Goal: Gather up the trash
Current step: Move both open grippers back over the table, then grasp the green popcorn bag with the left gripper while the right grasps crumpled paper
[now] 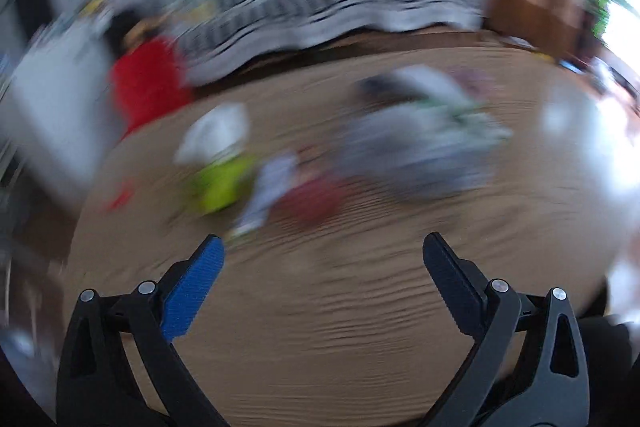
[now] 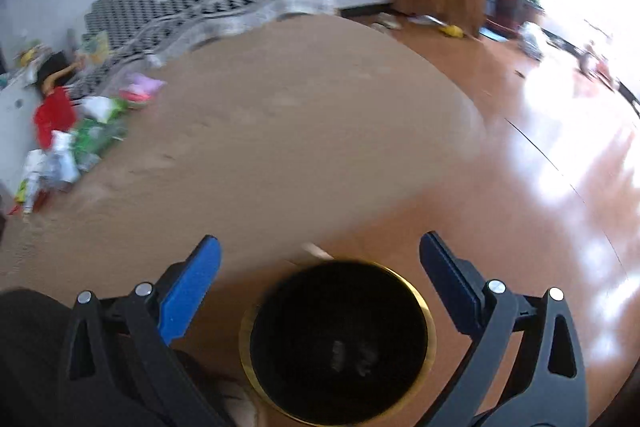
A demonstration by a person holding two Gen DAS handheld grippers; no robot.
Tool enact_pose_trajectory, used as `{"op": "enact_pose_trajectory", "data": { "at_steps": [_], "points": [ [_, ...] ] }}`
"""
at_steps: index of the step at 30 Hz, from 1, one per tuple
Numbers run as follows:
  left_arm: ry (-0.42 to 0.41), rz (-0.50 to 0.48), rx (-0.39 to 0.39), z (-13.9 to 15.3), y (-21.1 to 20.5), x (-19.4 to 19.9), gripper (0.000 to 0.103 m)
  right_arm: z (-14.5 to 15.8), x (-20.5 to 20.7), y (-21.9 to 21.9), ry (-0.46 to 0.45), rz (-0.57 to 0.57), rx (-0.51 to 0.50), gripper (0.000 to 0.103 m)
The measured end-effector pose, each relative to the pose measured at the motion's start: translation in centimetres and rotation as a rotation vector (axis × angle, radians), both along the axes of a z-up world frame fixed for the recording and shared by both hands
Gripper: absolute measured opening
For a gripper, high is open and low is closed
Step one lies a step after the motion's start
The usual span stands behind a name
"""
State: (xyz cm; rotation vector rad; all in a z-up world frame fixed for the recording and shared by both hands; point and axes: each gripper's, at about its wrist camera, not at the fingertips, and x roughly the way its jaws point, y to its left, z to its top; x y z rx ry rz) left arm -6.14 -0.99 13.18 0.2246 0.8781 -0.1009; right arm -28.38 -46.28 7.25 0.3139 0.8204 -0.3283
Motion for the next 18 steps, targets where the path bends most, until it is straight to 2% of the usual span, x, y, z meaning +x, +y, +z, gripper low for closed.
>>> {"op": "enact_pose_trajectory", "data": {
  "at_steps": [3, 7, 11, 18],
  "points": [
    [0.03, 0.154, -0.063, -1.1, 7.1, 2.3, 0.097, 3.3, 3.3, 2.5, -0.052, 0.058, -0.014, 0.096],
    [0.038, 0.254, -0.197, -1.8, 11.4, 6.0, 0.097, 7.0, 8.1, 6.9, -0.115, 0.151, -0.045, 0.096],
    [0.044, 0.275, -0.235, -3.0, 11.0, 8.4, 0.097, 8.4, 13.0, 10.8, -0.107, 0.218, -0.062, 0.096],
    [0.102, 0.217, -0.242, -6.6, 9.5, 12.4, 0.097, 7.2, 17.2, 14.9, -0.064, 0.287, -0.069, 0.096]
  ]
}}
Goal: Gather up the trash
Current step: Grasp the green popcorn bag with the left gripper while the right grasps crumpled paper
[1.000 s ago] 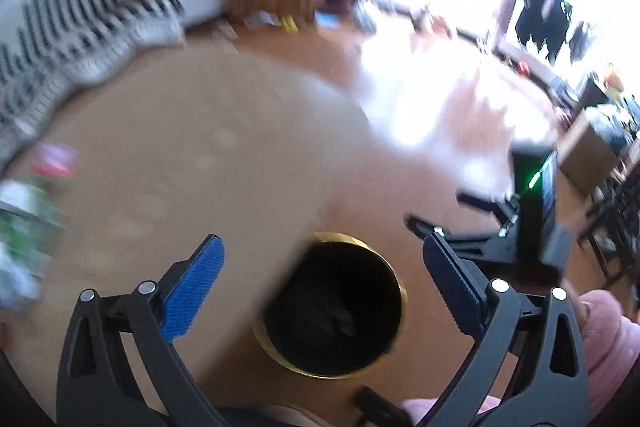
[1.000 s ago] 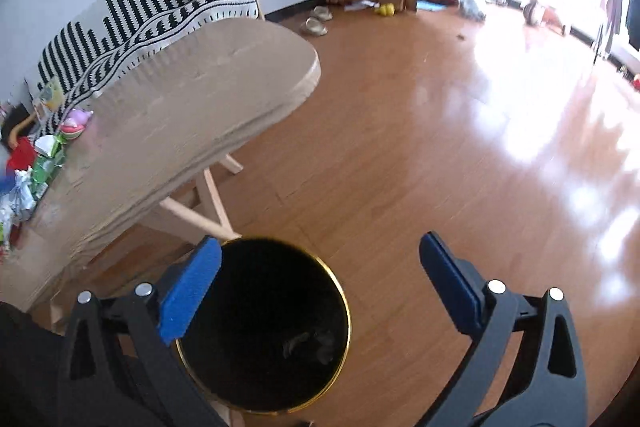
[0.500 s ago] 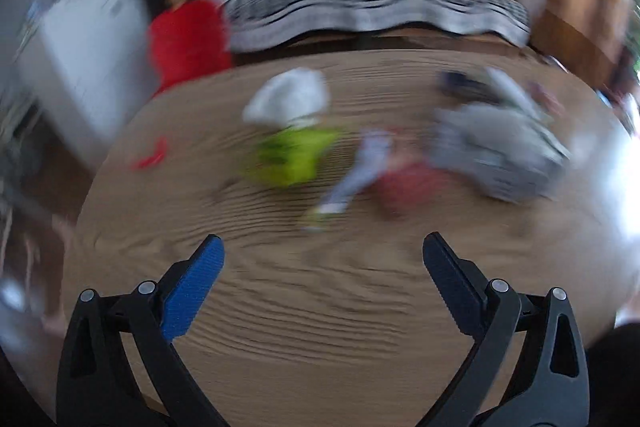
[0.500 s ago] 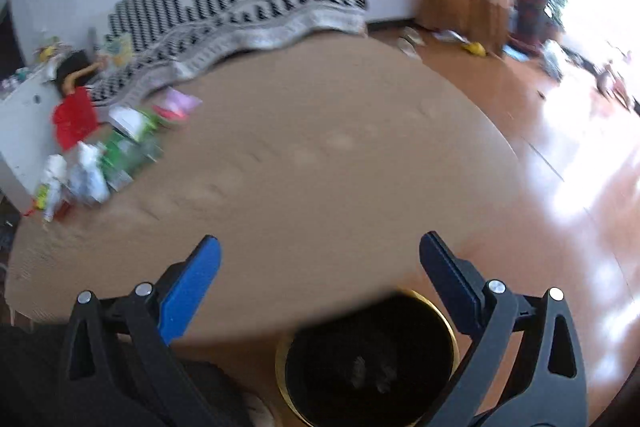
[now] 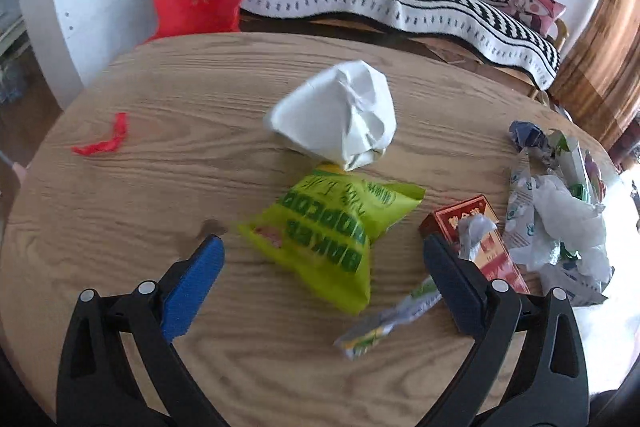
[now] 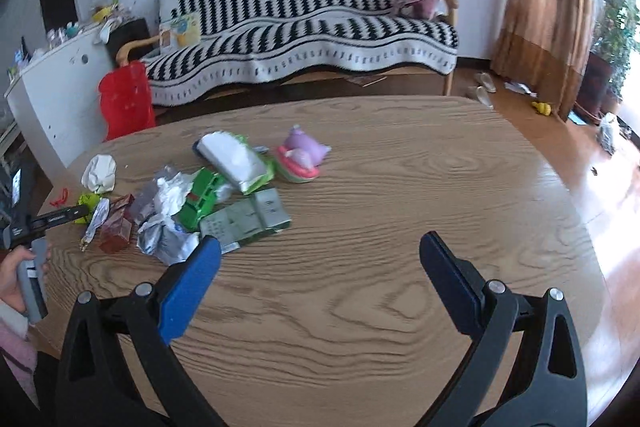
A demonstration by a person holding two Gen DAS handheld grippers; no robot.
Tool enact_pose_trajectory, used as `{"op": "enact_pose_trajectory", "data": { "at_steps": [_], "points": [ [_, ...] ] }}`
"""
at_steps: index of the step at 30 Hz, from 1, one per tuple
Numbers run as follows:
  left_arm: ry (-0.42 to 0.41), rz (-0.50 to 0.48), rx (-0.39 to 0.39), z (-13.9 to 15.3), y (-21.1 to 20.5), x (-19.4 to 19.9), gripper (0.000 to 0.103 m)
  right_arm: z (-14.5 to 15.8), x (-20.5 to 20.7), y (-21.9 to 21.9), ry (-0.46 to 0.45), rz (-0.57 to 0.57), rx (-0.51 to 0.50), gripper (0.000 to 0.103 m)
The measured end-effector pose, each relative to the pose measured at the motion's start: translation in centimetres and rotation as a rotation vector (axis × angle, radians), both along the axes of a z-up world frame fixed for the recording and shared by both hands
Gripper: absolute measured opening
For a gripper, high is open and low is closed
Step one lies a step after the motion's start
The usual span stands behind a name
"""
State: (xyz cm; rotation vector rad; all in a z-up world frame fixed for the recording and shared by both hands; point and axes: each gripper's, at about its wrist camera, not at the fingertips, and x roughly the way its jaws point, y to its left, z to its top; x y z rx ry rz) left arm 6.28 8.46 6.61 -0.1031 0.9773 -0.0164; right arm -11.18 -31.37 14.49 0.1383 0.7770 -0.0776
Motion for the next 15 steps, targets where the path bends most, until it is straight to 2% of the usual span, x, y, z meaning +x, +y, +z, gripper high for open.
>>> {"op": "enact_pose_trajectory", "data": {
  "at_steps": [5, 10, 15],
  "points": [
    [-0.008, -0.017, 0.015, -0.7, -0.3, 1.6, 0.097, -2.2, 2.0, 2.9, 0.019, 0.144, 0.071, 0.096],
    [-0.015, -0.052, 0.08, -1.2, -1.2, 2.0, 0.097, -4.0, 4.7, 7.8, 0.035, 0.311, -0.01, 0.096],
    [-0.022, -0.11, 0.07, -0.9, -1.6, 1.6, 0.095, -6.2, 7.9, 11.3, 0.072, 0.42, -0.017, 0.096]
  ]
}}
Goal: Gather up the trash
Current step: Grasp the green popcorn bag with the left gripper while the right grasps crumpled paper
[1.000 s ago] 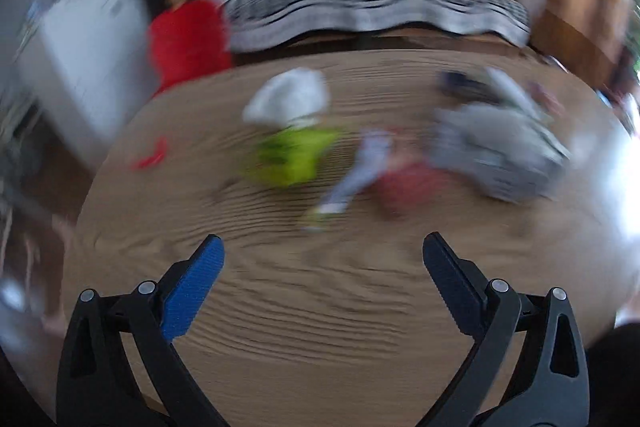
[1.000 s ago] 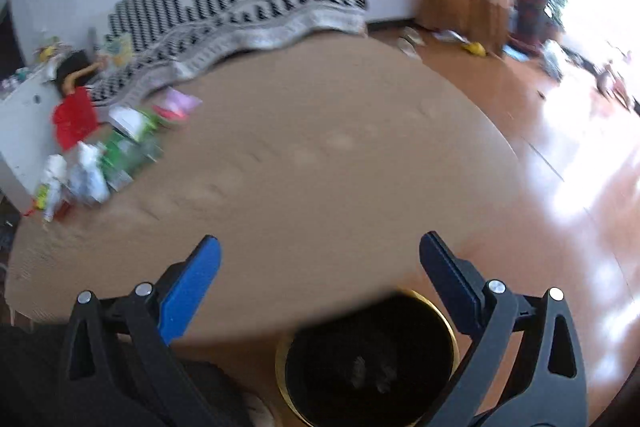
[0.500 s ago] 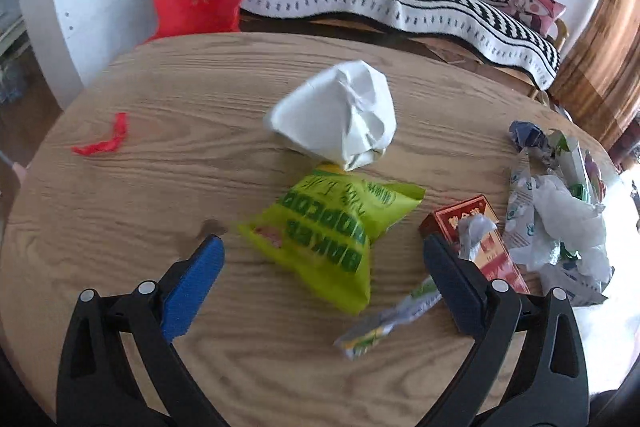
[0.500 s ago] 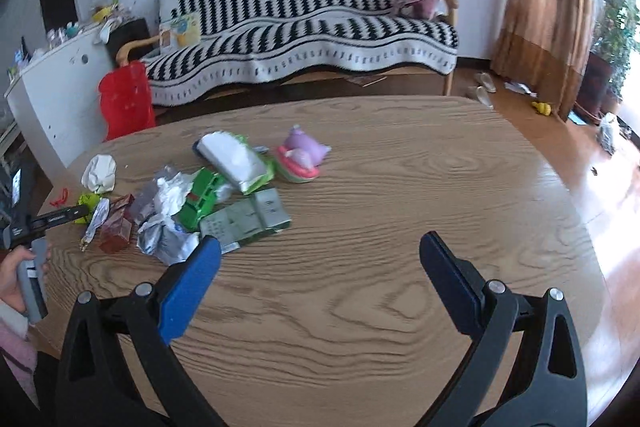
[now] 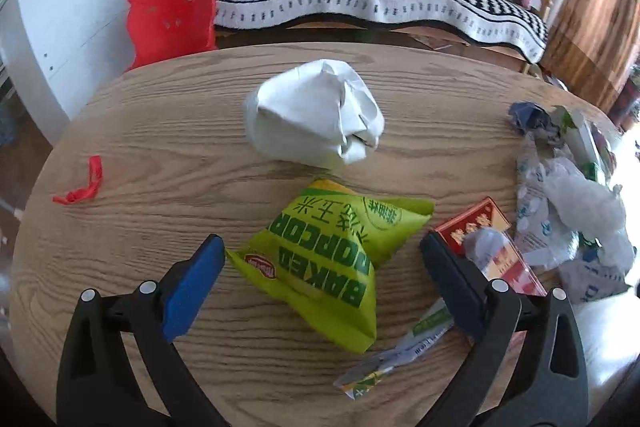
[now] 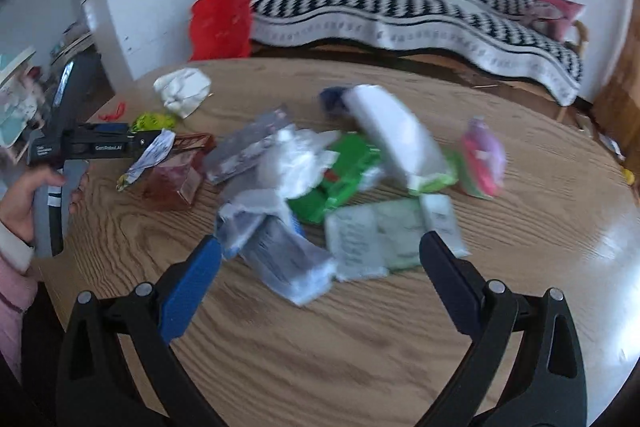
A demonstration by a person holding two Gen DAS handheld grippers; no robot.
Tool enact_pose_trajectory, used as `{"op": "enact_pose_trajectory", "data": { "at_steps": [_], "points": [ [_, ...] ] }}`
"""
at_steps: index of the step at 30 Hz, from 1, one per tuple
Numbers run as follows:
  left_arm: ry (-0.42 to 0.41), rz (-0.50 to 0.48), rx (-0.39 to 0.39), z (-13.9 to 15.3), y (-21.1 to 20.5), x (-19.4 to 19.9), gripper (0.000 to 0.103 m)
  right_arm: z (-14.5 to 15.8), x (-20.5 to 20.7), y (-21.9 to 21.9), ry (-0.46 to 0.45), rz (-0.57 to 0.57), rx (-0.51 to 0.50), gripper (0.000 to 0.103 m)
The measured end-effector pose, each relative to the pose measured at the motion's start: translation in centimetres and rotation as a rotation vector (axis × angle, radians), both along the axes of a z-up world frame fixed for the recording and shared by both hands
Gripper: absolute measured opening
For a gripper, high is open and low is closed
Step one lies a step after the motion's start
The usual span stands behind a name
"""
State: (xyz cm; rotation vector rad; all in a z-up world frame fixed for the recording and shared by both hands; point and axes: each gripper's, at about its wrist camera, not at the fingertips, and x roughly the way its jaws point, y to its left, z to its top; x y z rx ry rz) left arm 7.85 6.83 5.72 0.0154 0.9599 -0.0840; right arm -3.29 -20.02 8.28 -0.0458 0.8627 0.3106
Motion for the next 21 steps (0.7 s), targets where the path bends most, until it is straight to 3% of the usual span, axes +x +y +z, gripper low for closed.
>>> {"op": "enact_pose_trajectory", "data": {
  "at_steps": [3, 6, 9, 10, 11, 17, 21],
  "points": [
    [0.009, -0.017, -0.037, -0.3, 0.7, -0.1, 0.07, -1.0, 1.4, 1.2, 0.026, 0.044, 0.024, 0.091],
    [0.007, -0.02, -0.069, -0.4, 1.2, -0.4, 0.069, -2.0, 1.7, 1.8, 0.081, 0.097, 0.058, 0.072],
    [0.007, -0.032, -0.052, -0.5, 1.0, -1.0, 0.069, -2.4, 1.6, 1.6, 0.123, 0.121, 0.126, 0.051],
    [0.008, -0.035, -0.047, -0.4, 1.0, -1.2, 0.069, -2.4, 1.6, 1.3, 0.125, 0.114, 0.142, 0.036],
    [0.011, -0.036, -0.041, -0.3, 1.1, -1.6, 0.069, -2.3, 1.5, 1.0, 0.136, 0.105, 0.174, 0.031],
    [-0.011, -0.008, -0.04, 0.9, 2.3, -3.9, 0.068, -1.6, 0.4, 0.1, 0.111, 0.083, 0.173, 0.028],
    [-0.028, 0.016, -0.074, 1.9, 3.0, -5.3, 0.069, -0.2, -0.9, -0.9, 0.066, 0.094, 0.263, 0.028]
  ]
}}
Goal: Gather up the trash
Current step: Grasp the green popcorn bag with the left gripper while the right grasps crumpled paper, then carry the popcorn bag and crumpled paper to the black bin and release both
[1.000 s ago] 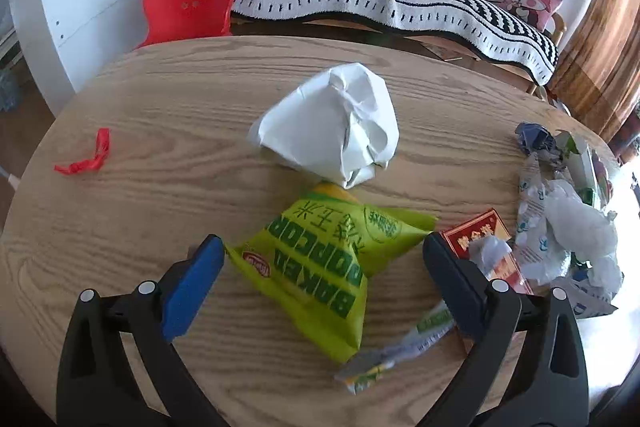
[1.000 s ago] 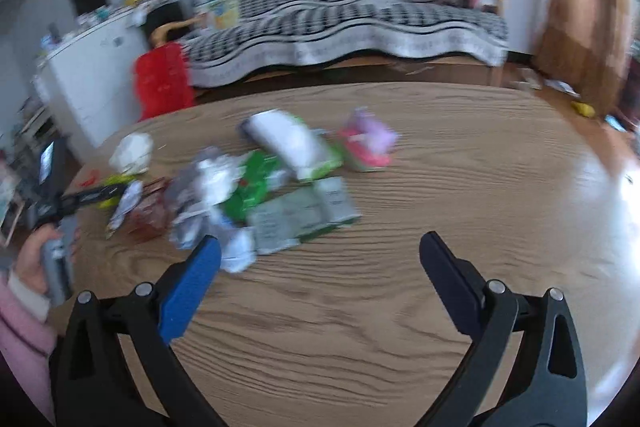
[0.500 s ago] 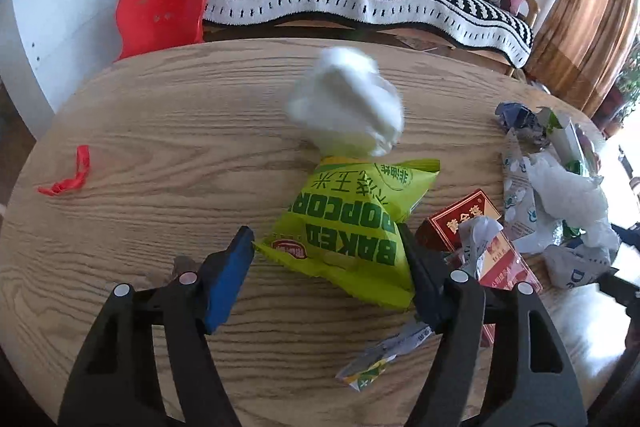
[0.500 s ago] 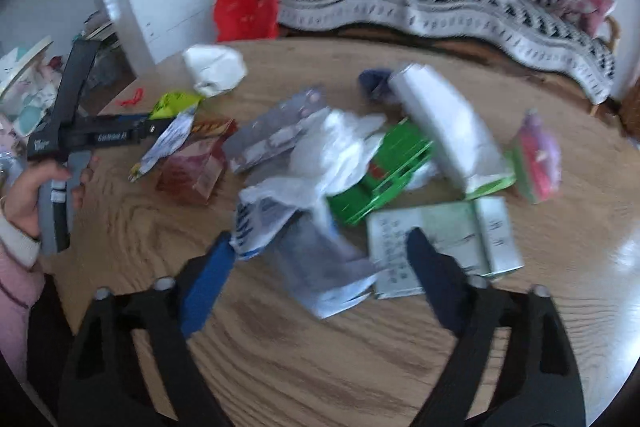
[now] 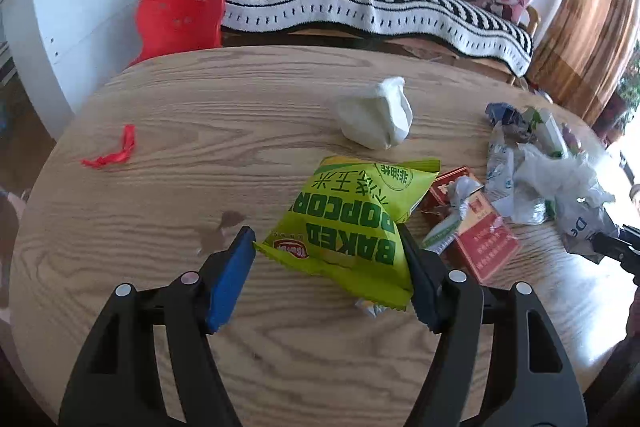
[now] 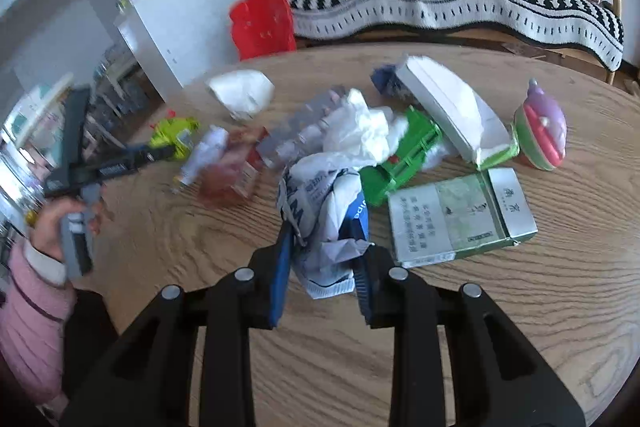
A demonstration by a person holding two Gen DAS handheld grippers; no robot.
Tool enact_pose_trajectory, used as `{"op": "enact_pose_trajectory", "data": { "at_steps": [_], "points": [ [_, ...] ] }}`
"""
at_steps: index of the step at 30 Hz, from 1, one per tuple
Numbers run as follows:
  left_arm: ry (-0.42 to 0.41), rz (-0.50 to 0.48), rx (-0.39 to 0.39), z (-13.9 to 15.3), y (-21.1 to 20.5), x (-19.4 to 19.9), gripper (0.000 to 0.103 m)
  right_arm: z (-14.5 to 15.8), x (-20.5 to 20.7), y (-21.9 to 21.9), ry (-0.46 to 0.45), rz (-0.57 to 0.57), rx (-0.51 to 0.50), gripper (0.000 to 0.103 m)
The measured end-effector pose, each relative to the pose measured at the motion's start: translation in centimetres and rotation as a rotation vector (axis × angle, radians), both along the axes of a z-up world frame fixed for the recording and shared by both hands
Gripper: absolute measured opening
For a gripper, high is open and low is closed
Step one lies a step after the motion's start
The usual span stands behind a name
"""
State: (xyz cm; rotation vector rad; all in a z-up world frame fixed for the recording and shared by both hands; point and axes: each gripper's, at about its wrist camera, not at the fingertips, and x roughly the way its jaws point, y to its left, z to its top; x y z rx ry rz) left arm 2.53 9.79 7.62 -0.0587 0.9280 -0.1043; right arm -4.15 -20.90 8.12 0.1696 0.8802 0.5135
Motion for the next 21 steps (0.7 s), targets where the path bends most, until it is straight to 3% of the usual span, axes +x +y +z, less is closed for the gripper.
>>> {"op": "enact_pose_trajectory", "data": {
  "at_steps": [6, 11, 17, 21],
  "points": [
    [-0.034, -0.014, 0.001, 1.2, -0.4, -2.0, 0.069, 2.7, -1.3, -3.1, -0.056, -0.047, 0.286, 0.028],
    [-0.033, -0.016, 0.01, 1.1, 0.0, -3.1, 0.069, 4.1, -1.9, -6.4, -0.123, -0.136, 0.41, 0.028],
    [-0.022, 0.001, 0.009, 0.7, 1.0, -3.3, 0.069, 4.6, -2.1, -7.6, -0.143, -0.218, 0.341, 0.028],
    [-0.018, -0.002, 0.011, 0.6, 1.2, -3.2, 0.069, 3.8, -1.8, -6.7, -0.112, -0.277, 0.173, 0.029]
  ]
}}
